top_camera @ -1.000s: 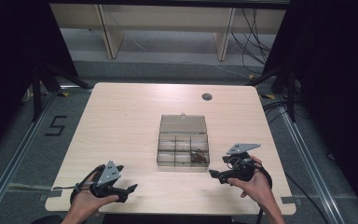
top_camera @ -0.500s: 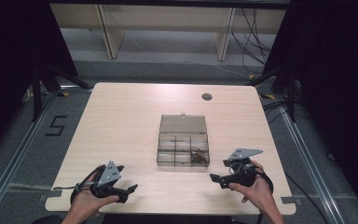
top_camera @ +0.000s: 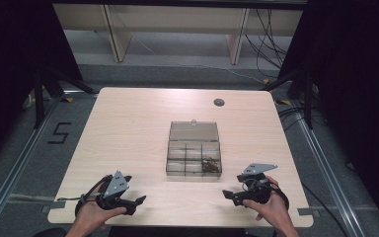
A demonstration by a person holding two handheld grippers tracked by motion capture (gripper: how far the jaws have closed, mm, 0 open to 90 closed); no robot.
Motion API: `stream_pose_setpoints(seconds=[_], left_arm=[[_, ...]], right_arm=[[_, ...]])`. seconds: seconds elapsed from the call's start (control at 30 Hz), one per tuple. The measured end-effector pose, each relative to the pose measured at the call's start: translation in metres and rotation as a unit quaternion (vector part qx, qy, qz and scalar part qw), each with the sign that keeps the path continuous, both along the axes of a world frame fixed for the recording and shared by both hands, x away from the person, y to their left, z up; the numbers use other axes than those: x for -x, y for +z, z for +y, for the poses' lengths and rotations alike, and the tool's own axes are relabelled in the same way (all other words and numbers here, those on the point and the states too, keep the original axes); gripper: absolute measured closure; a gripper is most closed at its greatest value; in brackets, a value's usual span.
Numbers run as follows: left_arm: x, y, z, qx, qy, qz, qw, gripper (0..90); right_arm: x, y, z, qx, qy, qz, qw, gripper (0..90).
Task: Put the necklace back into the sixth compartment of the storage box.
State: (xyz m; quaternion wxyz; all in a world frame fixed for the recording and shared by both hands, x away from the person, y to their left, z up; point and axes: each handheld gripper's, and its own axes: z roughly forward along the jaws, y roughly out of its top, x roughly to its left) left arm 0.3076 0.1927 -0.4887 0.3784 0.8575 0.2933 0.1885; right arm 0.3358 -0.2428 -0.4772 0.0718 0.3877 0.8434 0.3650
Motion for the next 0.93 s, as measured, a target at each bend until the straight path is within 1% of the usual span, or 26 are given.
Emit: stream_pose_setpoints(seconds=[0.03, 0.07, 0.1, 0.13, 0.17, 0.2, 0.27, 0.3, 0.33, 0.37, 0.4, 0.43, 0.47, 0.5, 0.53, 0.57, 0.6, 0.63, 0.67, 0.7, 0.73, 0.77, 0.8, 0.83, 0.87, 0.93], left_arm=[[0.001, -0.001, -0.002, 0.012, 0.006, 0.002, 0.9999, 17.4], [0.001, 0.0, -0.001, 0.012, 0.006, 0.002, 0.9999, 17.4], [0.0, 0.0, -0.001, 0.007, 0.003, 0.001, 1.0, 17.3], [0.0, -0.002, -0.001, 0.016, 0.005, -0.002, 0.9999, 17.3], [0.0, -0.002, -0.001, 0.015, 0.004, -0.001, 0.9999, 17.3], [0.0, -0.002, -0.001, 0.014, 0.003, 0.002, 0.9999, 17.4], [0.0, -0.002, -0.002, 0.013, 0.004, 0.0, 0.9999, 17.4], [0.001, -0.001, -0.002, 0.012, 0.0, 0.003, 0.9999, 17.4], [0.001, 0.0, -0.002, 0.008, -0.001, 0.003, 1.0, 17.4], [0.001, -0.001, -0.002, 0.008, 0.001, 0.002, 1.0, 17.4], [0.0, -0.002, -0.002, 0.011, 0.001, 0.0, 0.9999, 17.4], [0.001, -0.003, -0.003, 0.017, 0.006, 0.006, 0.9998, 17.3], [0.001, -0.003, -0.003, 0.016, 0.006, 0.006, 0.9998, 17.4], [0.001, -0.003, -0.003, 0.013, 0.006, 0.005, 0.9999, 17.4], [0.001, -0.003, -0.003, 0.016, 0.006, 0.006, 0.9998, 17.4], [0.0, -0.002, -0.002, 0.012, 0.005, 0.003, 0.9999, 17.4], [0.001, -0.002, -0.003, 0.012, 0.007, 0.008, 0.9999, 17.4], [0.001, -0.003, -0.004, 0.023, 0.006, 0.005, 0.9997, 17.4], [0.0, -0.003, -0.003, 0.019, 0.001, 0.001, 0.9998, 17.3], [0.001, -0.004, -0.004, 0.024, 0.009, 0.007, 0.9996, 17.3], [0.001, -0.004, -0.004, 0.023, 0.007, 0.006, 0.9997, 17.4], [0.0, -0.003, -0.003, 0.017, -0.002, 0.0, 0.9998, 17.4], [0.001, -0.004, -0.004, 0.029, 0.011, 0.007, 0.9995, 17.4], [0.0, -0.003, -0.003, 0.023, 0.01, 0.003, 0.9997, 17.3], [0.0, -0.003, -0.002, 0.021, 0.012, 0.008, 0.9997, 17.4], [0.0, -0.004, -0.002, 0.024, 0.011, 0.007, 0.9996, 17.3]], right_arm=[[0.001, 0.0, 0.0, 0.0, -0.001, 0.006, 1.0, 17.8], [0.002, -0.001, 0.0, -0.002, -0.001, 0.002, 1.0, 17.7], [0.003, -0.003, 0.001, -0.01, -0.006, 0.0, 0.9999, 17.6], [0.005, -0.002, 0.001, -0.008, -0.011, 0.006, 0.9999, 17.5], [0.005, -0.002, 0.0, 0.0, -0.006, 0.008, 1.0, 17.5], [0.006, -0.004, 0.001, -0.008, -0.009, -0.002, 0.9999, 17.3], [0.008, -0.003, 0.0, 0.001, -0.006, 0.009, 0.9999, 17.2], [0.009, -0.005, 0.0, 0.002, -0.005, 0.001, 1.0, 17.2], [0.011, -0.006, 0.002, -0.006, -0.01, 0.007, 0.9999, 17.2], [0.011, -0.005, 0.001, 0.004, -0.003, 0.004, 1.0, 17.2], [0.012, -0.006, 0.001, 0.003, -0.005, 0.002, 1.0, 17.2], [0.014, -0.005, 0.002, 0.005, -0.006, 0.008, 0.9999, 17.2], [0.014, -0.006, 0.001, 0.006, -0.003, 0.003, 1.0, 17.2], [0.015, -0.007, 0.002, 0.002, -0.003, 0.003, 1.0, 17.1], [0.016, -0.008, 0.003, -0.005, -0.01, 0.001, 0.9999, 17.2], [0.017, -0.007, 0.002, 0.002, -0.004, 0.007, 1.0, 17.1], [0.017, -0.007, 0.002, 0.002, -0.003, 0.008, 1.0, 17.1], [0.016, -0.008, 0.002, 0.002, -0.001, 0.004, 1.0, 17.1], [0.017, -0.008, 0.001, 0.003, -0.003, 0.006, 1.0, 17.1], [0.017, -0.009, 0.002, 0.002, -0.005, 0.008, 1.0, 17.1], [0.017, -0.011, 0.002, -0.008, -0.009, 0.003, 0.9999, 17.1], [0.017, -0.011, 0.002, -0.006, -0.009, 0.0, 0.9999, 17.1], [0.017, -0.011, 0.002, -0.005, -0.009, 0.0, 0.9999, 17.1], [0.017, -0.011, 0.002, -0.006, -0.01, 0.0, 0.9999, 17.1], [0.016, -0.009, 0.001, 0.001, -0.006, 0.007, 1.0, 17.0], [0.015, -0.009, 0.003, -0.012, -0.013, -0.005, 0.9998, 17.1]])
